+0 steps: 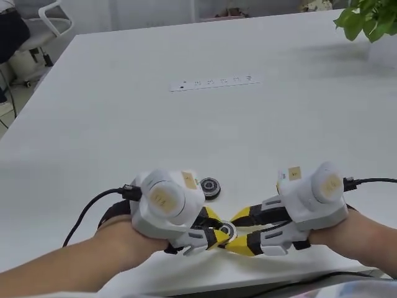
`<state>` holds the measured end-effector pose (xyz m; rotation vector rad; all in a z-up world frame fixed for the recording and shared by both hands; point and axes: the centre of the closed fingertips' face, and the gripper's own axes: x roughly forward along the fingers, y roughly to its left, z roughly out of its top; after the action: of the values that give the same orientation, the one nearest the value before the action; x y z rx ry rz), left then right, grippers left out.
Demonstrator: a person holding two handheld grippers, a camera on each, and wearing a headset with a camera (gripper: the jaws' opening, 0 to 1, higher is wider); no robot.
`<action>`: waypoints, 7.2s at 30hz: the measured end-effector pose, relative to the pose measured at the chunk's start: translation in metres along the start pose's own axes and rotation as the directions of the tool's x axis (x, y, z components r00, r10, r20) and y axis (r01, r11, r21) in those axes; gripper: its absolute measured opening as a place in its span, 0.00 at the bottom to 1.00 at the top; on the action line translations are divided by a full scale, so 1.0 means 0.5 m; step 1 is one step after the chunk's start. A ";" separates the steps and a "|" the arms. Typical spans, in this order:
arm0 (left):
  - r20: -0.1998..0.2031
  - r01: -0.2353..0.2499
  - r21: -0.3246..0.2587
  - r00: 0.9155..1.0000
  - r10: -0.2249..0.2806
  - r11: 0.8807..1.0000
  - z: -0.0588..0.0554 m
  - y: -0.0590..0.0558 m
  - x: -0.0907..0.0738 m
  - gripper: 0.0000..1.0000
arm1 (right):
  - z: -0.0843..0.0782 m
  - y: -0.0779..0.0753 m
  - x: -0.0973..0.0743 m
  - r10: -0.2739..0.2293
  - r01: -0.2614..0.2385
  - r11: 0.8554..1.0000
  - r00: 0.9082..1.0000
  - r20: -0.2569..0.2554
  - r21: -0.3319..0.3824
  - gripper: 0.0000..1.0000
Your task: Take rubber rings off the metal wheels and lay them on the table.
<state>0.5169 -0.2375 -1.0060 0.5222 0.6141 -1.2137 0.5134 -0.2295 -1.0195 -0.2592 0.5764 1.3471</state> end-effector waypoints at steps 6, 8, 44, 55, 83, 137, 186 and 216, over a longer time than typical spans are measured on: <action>0.003 -0.007 -0.002 1.000 0.007 1.000 -0.001 0.001 0.002 0.13 | -0.005 -0.002 -0.004 -0.010 0.009 1.000 1.000 -0.008 -0.008 0.22; 0.003 -0.008 -0.003 1.000 0.008 1.000 -0.001 0.001 0.002 0.13 | -0.007 -0.001 -0.005 -0.011 0.011 1.000 1.000 -0.009 -0.006 0.22; -0.005 -0.030 0.003 1.000 0.030 1.000 -0.002 0.002 0.001 0.13 | -0.019 -0.012 -0.021 -0.031 0.027 0.969 0.999 0.011 0.244 0.00; -0.005 -0.035 0.005 0.999 0.035 0.999 -0.003 0.005 0.000 0.13 | -0.007 -0.023 -0.032 -0.052 0.020 0.933 0.995 0.081 0.360 0.00; -0.029 -0.062 -0.001 0.998 0.062 0.998 -0.003 0.006 0.001 0.13 | 0.022 -0.010 -0.032 -0.018 -0.053 0.900 0.987 0.159 0.432 0.00; 0.027 -0.030 -0.014 0.999 0.030 0.999 0.030 -0.013 -0.078 0.32 | 0.060 0.013 -0.048 -0.001 -0.067 0.924 0.984 0.180 0.376 0.00; 0.067 -0.228 -0.200 0.967 0.246 0.953 -0.030 0.059 -0.272 0.73 | 0.186 -0.030 -0.010 0.055 -0.104 0.953 0.983 0.174 0.286 0.00; 0.053 -0.268 -0.279 0.955 0.293 0.922 -0.075 0.072 -0.301 0.82 | 0.128 -0.040 0.080 0.112 -0.138 0.911 0.990 0.087 0.389 0.00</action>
<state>0.5114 -0.0984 -0.9287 0.3080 0.5908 -0.8602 0.5527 -0.1685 -0.9902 0.1527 0.8071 1.3240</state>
